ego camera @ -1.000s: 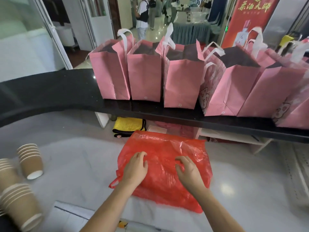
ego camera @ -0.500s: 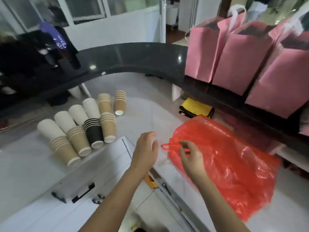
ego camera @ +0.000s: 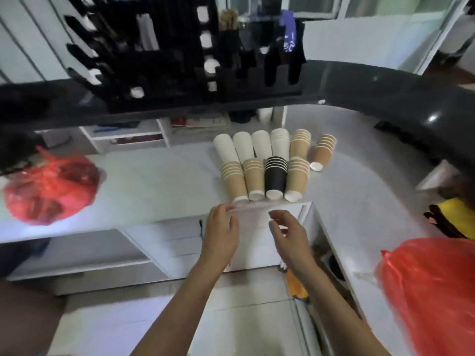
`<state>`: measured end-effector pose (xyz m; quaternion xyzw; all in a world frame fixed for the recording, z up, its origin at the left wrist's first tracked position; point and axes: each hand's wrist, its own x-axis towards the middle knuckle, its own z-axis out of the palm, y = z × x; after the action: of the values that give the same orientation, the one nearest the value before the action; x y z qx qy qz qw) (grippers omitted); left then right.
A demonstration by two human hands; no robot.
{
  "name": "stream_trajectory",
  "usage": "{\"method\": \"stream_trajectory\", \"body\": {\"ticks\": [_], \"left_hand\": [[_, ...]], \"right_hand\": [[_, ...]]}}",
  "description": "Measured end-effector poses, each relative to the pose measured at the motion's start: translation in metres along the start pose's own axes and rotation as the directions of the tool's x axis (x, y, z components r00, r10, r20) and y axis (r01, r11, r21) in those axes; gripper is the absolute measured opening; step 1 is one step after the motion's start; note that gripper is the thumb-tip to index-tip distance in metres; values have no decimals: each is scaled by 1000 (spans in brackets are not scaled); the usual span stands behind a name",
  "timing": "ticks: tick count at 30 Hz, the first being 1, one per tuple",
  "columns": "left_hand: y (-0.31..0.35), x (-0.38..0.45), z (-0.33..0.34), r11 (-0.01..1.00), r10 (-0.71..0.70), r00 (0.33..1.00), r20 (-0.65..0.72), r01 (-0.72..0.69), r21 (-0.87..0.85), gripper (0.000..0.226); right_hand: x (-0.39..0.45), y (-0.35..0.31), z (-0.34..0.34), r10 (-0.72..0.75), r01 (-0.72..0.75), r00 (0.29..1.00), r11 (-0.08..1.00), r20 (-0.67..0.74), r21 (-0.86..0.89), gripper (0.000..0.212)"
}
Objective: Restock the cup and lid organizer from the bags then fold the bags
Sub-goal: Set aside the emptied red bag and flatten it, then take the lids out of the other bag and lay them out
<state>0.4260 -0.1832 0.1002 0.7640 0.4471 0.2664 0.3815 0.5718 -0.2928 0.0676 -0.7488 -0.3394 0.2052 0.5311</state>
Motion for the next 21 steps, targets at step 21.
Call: {"method": "stream_trajectory", "body": {"ticks": [21], "left_hand": [[-237,38,-329,963,-269,896,-354,241,-122,25]], "right_hand": [[4,-169,393,-123,97,912,992,390,84,23]]}}
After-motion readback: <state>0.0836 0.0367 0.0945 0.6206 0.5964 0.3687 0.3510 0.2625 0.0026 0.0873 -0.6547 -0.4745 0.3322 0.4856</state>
